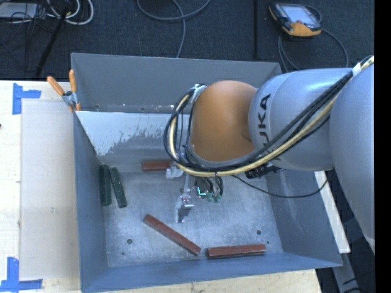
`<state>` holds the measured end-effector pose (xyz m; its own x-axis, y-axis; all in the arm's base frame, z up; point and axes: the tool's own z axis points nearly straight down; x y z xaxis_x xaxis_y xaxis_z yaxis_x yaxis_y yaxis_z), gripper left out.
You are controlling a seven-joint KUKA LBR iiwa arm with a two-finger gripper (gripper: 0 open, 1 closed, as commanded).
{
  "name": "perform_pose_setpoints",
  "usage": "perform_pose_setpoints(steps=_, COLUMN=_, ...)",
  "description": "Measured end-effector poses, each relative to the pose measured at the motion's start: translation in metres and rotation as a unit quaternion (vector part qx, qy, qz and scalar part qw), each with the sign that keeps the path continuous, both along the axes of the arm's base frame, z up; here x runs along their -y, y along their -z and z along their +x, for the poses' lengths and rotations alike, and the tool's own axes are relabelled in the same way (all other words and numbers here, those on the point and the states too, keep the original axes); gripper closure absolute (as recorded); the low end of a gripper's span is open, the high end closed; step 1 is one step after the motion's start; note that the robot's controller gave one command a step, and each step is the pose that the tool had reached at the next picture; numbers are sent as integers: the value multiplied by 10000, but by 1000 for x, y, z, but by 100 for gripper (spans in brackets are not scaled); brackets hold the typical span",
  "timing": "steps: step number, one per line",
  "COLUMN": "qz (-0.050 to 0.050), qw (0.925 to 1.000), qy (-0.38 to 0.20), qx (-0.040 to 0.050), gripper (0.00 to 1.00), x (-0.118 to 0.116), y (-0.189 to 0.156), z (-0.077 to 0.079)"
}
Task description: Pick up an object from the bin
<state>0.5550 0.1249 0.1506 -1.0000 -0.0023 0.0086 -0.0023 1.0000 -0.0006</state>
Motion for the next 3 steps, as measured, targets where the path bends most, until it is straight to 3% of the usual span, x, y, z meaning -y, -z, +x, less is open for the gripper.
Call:
perform_pose_setpoints(steps=1, qz=4, qw=10000, qy=14, qx=37, gripper=0, x=0, y=-4, z=2)
perform_pose_setpoints(steps=2, qz=20, qw=9999, qy=88, qx=78, gripper=100, x=4, y=76, z=-65)
perform_pose_setpoints(steps=3, qz=20, qw=9999, qy=89, qx=78, gripper=100, x=4, y=76, z=-65)
